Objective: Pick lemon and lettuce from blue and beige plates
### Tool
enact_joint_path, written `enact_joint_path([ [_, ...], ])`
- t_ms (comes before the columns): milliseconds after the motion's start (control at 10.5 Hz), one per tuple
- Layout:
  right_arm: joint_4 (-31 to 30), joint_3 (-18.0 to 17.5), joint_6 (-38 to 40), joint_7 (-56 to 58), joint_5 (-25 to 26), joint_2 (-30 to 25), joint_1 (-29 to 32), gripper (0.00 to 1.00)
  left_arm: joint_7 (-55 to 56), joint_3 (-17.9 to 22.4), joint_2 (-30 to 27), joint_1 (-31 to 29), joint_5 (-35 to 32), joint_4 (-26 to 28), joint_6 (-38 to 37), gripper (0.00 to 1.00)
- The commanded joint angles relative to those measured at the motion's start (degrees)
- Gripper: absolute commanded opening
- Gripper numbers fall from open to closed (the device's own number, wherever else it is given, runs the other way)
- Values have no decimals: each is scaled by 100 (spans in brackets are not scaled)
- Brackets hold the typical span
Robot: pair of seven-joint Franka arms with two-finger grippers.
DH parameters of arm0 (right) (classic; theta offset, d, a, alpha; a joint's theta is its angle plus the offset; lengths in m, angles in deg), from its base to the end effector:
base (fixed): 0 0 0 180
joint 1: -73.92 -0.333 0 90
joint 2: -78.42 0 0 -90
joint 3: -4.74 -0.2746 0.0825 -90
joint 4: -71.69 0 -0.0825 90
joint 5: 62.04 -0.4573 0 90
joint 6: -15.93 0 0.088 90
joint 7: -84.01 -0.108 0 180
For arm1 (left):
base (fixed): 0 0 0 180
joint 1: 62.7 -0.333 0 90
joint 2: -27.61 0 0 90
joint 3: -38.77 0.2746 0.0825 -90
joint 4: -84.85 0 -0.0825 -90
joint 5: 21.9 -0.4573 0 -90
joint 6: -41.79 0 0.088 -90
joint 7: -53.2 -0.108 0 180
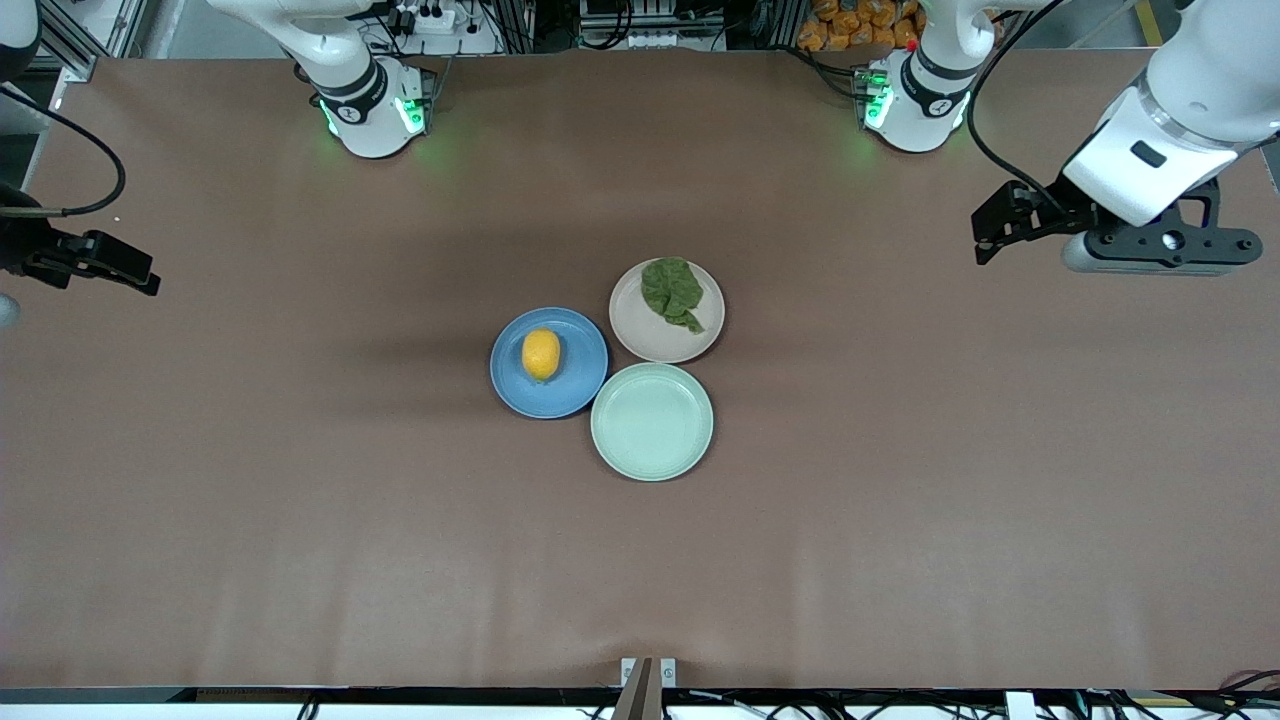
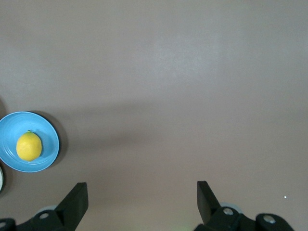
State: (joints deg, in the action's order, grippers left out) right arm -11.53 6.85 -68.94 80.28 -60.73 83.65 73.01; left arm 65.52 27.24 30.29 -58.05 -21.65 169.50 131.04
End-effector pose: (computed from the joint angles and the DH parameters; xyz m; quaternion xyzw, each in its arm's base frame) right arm 0.6430 -0.0152 0.5806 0.9985 -0.0436 -0.0309 0.0138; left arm 0.6148 -0.1761 0.6028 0.9993 -0.0336 0.0150 0.0109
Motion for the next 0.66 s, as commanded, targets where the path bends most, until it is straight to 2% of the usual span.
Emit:
enact_joint_path([
  [0, 130, -27, 85, 48, -9, 66, 47, 100, -168, -15, 5, 18, 124, -1, -93, 100],
  [569, 95, -44, 111, 31, -35, 66, 12, 100, -54, -50, 136, 317, 160, 95, -93, 100],
])
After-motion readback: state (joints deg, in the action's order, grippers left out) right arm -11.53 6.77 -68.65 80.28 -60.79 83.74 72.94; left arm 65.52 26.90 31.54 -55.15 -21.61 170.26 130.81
